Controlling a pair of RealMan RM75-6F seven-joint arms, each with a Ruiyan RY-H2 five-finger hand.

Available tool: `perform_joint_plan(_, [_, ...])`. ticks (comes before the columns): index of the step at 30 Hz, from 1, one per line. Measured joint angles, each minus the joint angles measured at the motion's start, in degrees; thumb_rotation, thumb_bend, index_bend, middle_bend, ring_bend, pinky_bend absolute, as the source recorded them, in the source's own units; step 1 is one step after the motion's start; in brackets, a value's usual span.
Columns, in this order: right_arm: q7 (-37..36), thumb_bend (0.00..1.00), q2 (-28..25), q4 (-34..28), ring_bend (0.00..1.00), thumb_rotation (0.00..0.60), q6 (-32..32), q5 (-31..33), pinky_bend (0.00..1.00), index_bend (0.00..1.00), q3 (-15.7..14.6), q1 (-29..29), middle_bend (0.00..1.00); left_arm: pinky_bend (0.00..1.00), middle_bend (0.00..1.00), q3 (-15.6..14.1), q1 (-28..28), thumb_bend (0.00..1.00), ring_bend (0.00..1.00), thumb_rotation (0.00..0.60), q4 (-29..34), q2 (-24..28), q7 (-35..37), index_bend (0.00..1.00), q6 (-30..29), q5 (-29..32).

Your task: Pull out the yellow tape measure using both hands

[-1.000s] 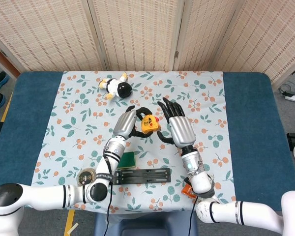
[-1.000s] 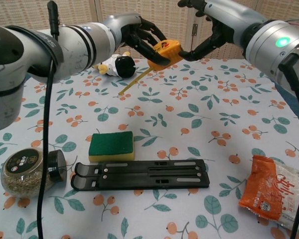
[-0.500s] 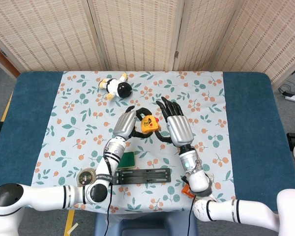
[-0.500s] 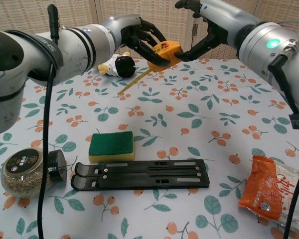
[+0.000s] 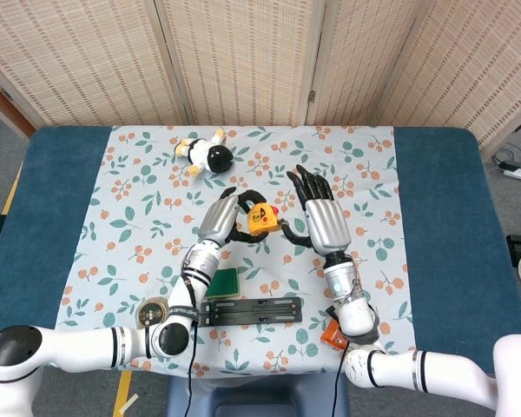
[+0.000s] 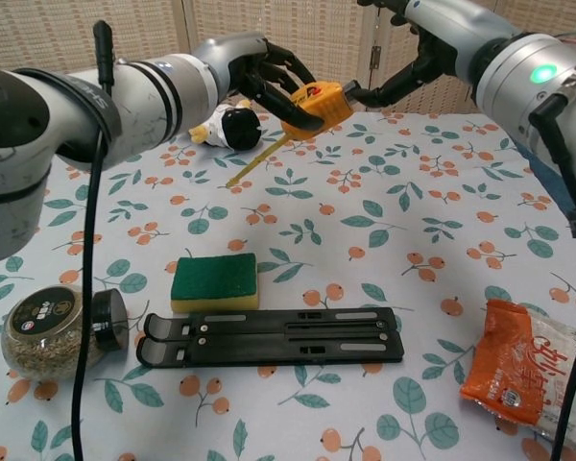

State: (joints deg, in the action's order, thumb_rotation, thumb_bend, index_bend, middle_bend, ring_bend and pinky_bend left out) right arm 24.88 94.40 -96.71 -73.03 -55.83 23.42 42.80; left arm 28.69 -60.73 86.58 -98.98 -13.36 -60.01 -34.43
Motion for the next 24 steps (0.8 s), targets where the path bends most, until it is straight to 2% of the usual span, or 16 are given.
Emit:
perform_joint_plan(4, [-0.18,0.35,-0.13,0.32,0.02,0.600,-0.33,0.35,0.00,0.01,0.36,-0.02,0.00,0.08,0.54,0.02,0.12,0.52,0.44,0.600,-0.38,-0.12,0.48,0.60,0.11,-0.47])
perform_joint_plan(11, [-0.10,0.36,-0.10,0.26,0.04,0.600,-0.48,1.86,0.00,0.31,1.11,0.28,0.00,0.08,0.54,0.10,0.30,0.53,0.44,0.600,-0.84,-0.23,1.14,0.60,0.26,-1.37])
perform_joint_plan(16, [0.29,0.37,-0.17,-0.31,0.08,0.600,-0.40,2.94,0.00,0.41,1.39,0.57,0.05,0.08,0.54,0.27,0.39,0.53,0.44,0.600,-1.10,-0.18,1.46,0.60,0.46,-1.47])
perform_joint_plan(24, [0.85,0.55,-0.69,-1.41,0.11,0.600,-0.16,4.40,0.00,0.52,1.46,0.86,0.11,0.08,0.54,0.30,0.68,0.53,0.44,0.600,-1.64,-0.03,1.86,0.60,0.67,-1.60])
